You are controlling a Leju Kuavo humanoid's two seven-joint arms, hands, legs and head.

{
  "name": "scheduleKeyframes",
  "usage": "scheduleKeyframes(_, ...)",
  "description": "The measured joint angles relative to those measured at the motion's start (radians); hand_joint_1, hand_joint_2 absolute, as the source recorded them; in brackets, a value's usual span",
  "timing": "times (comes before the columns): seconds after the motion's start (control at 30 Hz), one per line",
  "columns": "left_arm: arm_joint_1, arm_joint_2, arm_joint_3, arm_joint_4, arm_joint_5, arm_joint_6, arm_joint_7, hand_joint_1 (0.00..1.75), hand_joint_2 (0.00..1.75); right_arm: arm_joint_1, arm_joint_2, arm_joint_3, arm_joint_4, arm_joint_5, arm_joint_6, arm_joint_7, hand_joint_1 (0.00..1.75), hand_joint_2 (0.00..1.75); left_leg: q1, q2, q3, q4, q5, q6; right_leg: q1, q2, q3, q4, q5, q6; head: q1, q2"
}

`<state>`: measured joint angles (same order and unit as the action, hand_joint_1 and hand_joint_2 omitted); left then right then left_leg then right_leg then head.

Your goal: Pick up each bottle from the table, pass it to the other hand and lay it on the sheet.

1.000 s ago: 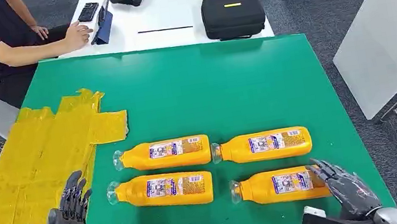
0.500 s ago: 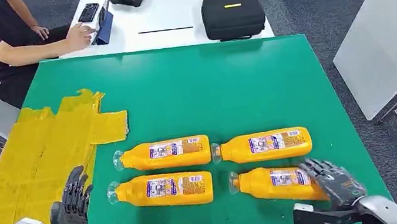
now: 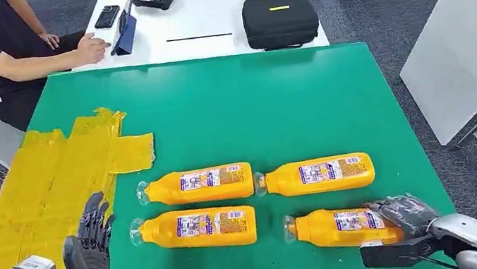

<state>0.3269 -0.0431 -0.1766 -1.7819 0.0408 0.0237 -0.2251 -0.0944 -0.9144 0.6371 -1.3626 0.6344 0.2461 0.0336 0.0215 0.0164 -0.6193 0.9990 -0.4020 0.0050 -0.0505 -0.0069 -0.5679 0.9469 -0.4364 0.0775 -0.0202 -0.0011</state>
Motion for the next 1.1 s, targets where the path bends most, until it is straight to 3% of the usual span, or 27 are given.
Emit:
scheduleKeyframes(0.1, 0.001, -0.001, 0.0, 0.001, 0.004, -0.002, -0.003, 0.0, 0.0, -0.005, -0.016, 0.006, 0.0, -0.105, -0.01, -0.036, 1.75, 1.75, 0.0, -0.001, 0.0, 0.0, 0.0, 0.0, 0.0, -0.001, 0.007, 0.0, 0.0, 0.0, 0.0, 0.0)
scheduleKeyframes(0.17, 0.005, -0.002, 0.0, 0.003, 0.016, -0.01, -0.003, 0.0, 0.0, 0.021, -0.035, -0.009, -0.005, -0.3, -0.037, -0.129, 1.75, 1.75, 0.0, -0.003, 0.0, 0.0, 0.0, 0.0, 0.0, -0.003, 0.007, 0.0, 0.0, 0.0, 0.0, 0.0)
scheduleKeyframes(0.2, 0.012, -0.002, 0.001, 0.003, 0.027, -0.017, -0.009, 0.0, 1.75, 0.052, -0.046, -0.027, -0.016, -0.403, -0.061, -0.189, 1.75, 1.75, 0.0, -0.004, -0.001, 0.0, 0.0, 0.0, 0.0, -0.005, 0.009, 0.0, 0.0, 0.0, 0.001, 0.0)
scheduleKeyframes(0.3, 0.04, -0.014, 0.016, 0.001, 0.071, -0.049, -0.029, 0.0, 1.75, 0.187, -0.031, -0.132, -0.102, -0.661, -0.142, -0.346, 1.75, 1.75, 0.0, -0.007, -0.005, 0.0, 0.0, 0.0, 0.001, -0.006, 0.007, 0.001, 0.0, 0.0, 0.0, 0.0)
scheduleKeyframes(0.47, 0.05, -0.036, 0.047, 0.0, 0.132, -0.09, -0.024, 0.0, 1.75, 0.344, 0.133, -0.376, -0.333, -0.864, -0.19, -0.446, 1.75, 1.75, 0.002, -0.006, -0.005, 0.0, 0.0, -0.001, 0.002, -0.006, 0.004, 0.001, -0.003, 0.0, 0.0, 0.0)
scheduleKeyframes(0.63, 0.025, -0.039, 0.045, -0.001, 0.201, -0.125, -0.06, 0.0, 1.75, 0.359, 0.27, -0.479, -0.49, -0.836, -0.239, -0.457, 1.75, 1.75, 0.002, -0.005, -0.004, 0.0, 0.0, -0.001, 0.002, -0.005, 0.005, 0.001, -0.003, 0.0, 0.0, 0.0)
scheduleKeyframes(0.73, 0.0, -0.034, 0.027, -0.013, 0.2, -0.11, -0.056, 0.0, 1.75, 0.334, 0.358, -0.469, -0.534, -0.762, -0.269, -0.402, 1.75, 1.75, 0.002, -0.004, -0.002, 0.0, 0.0, -0.001, 0.001, -0.005, 0.004, 0.001, -0.003, 0.0, 0.0, 0.0)
scheduleKeyframes(0.77, -0.002, -0.028, 0.015, -0.02, 0.199, -0.095, -0.058, 0.0, 1.75, 0.326, 0.393, -0.457, -0.534, -0.727, -0.294, -0.394, 1.64, 1.75, 0.002, -0.004, -0.002, 0.0, 0.0, -0.001, 0.001, -0.005, 0.005, 0.001, -0.003, 0.0, 0.0, 0.0)
scheduleKeyframes(0.93, -0.009, 0.0, -0.033, -0.049, 0.198, -0.058, -0.066, 0.0, 1.75, 0.277, 0.531, -0.387, -0.525, -0.679, -0.365, -0.383, 1.68, 1.75, 0.002, -0.004, -0.003, 0.0, 0.001, -0.001, 0.002, -0.005, 0.006, 0.001, -0.002, 0.0, 0.0, 0.0)
scheduleKeyframes(1.07, -0.062, 0.008, -0.064, -0.072, 0.191, -0.05, -0.049, 0.0, 1.75, 0.149, 0.67, -0.316, -0.458, -0.625, -0.405, -0.29, 1.1, 1.75, 0.003, -0.002, -0.003, -0.001, 0.002, -0.004, 0.002, -0.001, 0.004, 0.002, 0.0, -0.002, 0.0, 0.0)
scheduleKeyframes(1.1, -0.081, 0.008, -0.072, -0.079, 0.194, -0.051, -0.037, 0.0, 1.75, 0.105, 0.709, -0.294, -0.429, -0.586, -0.42, -0.261, 0.65, 1.75, 0.003, -0.001, -0.003, -0.001, 0.003, -0.004, 0.002, -0.001, 0.003, 0.003, 0.0, -0.003, 0.0, 0.0)
